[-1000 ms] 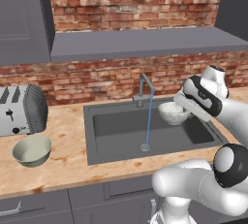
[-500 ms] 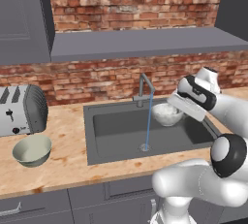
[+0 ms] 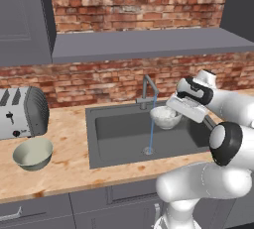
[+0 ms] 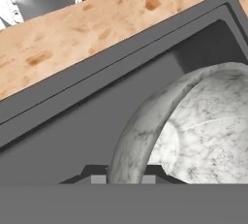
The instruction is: Rinse each bowl for a few seconds and place them down in the sink or on the counter.
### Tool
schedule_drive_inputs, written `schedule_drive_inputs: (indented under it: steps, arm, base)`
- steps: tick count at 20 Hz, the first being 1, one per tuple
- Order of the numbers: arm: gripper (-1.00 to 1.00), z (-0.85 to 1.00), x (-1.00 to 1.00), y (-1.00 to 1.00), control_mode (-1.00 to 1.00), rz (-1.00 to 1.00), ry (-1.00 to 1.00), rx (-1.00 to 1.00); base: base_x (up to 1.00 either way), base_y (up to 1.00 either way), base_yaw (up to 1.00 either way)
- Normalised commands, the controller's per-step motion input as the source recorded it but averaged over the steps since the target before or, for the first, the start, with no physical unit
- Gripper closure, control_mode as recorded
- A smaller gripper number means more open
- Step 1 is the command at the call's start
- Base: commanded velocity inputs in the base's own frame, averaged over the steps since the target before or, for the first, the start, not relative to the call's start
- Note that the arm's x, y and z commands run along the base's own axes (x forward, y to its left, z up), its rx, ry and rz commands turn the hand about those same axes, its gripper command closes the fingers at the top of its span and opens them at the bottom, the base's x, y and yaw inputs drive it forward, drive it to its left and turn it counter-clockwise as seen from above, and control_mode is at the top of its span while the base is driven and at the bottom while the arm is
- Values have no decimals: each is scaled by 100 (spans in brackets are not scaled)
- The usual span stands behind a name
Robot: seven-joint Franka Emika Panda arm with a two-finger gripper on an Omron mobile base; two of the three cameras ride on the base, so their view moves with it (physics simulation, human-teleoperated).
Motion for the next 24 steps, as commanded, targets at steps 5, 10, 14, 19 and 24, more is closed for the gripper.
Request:
schedule_drive_inputs:
  steps: [5,10,14,19,24]
  arm:
    - [100,-13,32,2,-100,9,0,2]
    - [100,-13,27,0,-100,8,0,2]
    - [100,-13,21,0,-100,7,0,3]
    - [100,-5,4,-9,-100,7,-2,3]
    - [100,1,-3,-18,-100,6,-4,1]
  base:
    - [0,0,0]
    - [0,0,0]
    - [0,0,0]
    - [0,0,0]
    - [0,0,0]
